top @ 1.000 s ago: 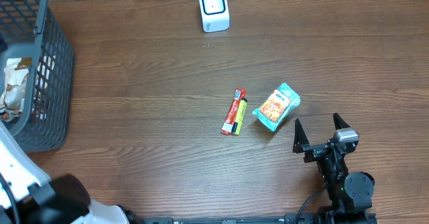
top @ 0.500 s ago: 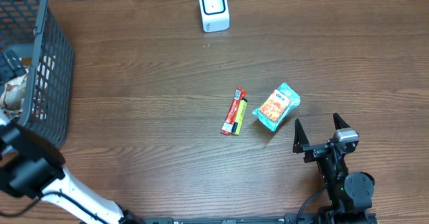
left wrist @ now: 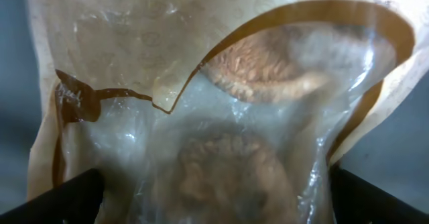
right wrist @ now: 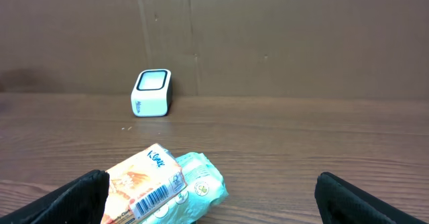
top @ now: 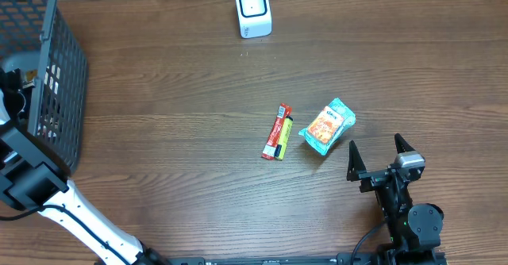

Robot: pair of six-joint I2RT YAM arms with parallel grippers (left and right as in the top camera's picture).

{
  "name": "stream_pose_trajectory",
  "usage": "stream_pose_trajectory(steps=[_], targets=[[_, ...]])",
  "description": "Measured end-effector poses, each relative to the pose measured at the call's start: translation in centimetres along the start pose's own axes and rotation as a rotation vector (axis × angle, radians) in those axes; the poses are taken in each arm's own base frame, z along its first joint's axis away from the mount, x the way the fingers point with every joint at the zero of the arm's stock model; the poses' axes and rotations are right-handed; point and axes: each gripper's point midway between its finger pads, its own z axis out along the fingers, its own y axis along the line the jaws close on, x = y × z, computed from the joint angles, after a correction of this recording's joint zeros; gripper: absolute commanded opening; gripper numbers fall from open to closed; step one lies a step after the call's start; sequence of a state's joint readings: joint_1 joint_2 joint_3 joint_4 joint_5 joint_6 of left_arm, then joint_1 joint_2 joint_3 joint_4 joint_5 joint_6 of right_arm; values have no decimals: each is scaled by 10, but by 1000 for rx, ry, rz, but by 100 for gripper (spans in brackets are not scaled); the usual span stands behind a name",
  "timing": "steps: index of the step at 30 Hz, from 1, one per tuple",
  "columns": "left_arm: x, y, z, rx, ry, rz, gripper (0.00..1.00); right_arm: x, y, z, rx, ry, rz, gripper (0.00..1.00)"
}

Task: Scan the item barcode
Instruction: 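Grasp the brown snack bag in the grey basket with the left gripper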

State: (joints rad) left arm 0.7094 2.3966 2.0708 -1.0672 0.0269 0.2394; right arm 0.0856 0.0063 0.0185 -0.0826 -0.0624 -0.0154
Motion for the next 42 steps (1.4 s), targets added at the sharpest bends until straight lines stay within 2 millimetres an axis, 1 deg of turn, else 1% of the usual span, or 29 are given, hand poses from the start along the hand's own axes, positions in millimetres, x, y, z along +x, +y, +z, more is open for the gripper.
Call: stream_pose_trajectory(steps=[1,3,4,6,7,9,14,18,21,23,24,26,27,29,31,32,33,35,36,37,38,39,42], targets=[[1,-1,0,2,5,1,73,0,0,0,0,0,0,100],[2,-1,0,5,11,6,45,0,0,0,0,0,0,100],[2,-2,0,7,11,8,34,0,0,0,-1,0,0,100],[1,-2,-1,2,12,10,22,0,0,0,-1,-1,1,100],[1,-2,-1,-1,12,13,18,0,0,0,0,0,0,100],[1,-2,-1,0,11,10,4,0,0,0,0,0,0,100],[3,-2,-3,3,27,-37,4,0,0,0,0,-1,1,100],[5,-8,-9,34,44,-63,4,0,0,0,0,0,0,100],[-2,-13,-18,70,19,-92,4,0,0,0,0,0,0,100],[-8,-14,-30,79,-14,-113,4,0,0,0,0,0,0,100],[-12,-15,-40,81,-41,-125,4,0,0,0,0,0,0,100],[-24,-15,-73,78,-125,-149,4,0,0,0,0,0,0,100],[-30,-14,-94,75,-173,-159,4,0,0,0,0,0,0,100],[-38,-15,-148,67,-289,-180,4,0,0,0,0,0,0,100],[-42,-16,-206,60,-411,-194,4,0,0,0,0,0,0,100],[-40,-18,-239,59,-478,-200,4,0,0,0,-1,0,1,100],[-37,-21,-266,59,-534,-204,4,0,0,0,0,0,1,100],[-26,-27,-317,66,-635,-203,4,0,0,0,0,-1,0,100],[-19,-32,-336,76,-668,-200,4,0,0,0,0,0,0,100],[-10,-39,-354,92,-694,-197,4,0,0,0,0,0,0,100],[-3,-44,-364,106,-708,-192,4,0,0,0,-1,0,0,100],[7,-55,-378,134,-721,-178,4,0,0,0,0,0,0,100],[26,-81,-394,213,-718,-137,4,0,0,0,-1,0,0,100]])
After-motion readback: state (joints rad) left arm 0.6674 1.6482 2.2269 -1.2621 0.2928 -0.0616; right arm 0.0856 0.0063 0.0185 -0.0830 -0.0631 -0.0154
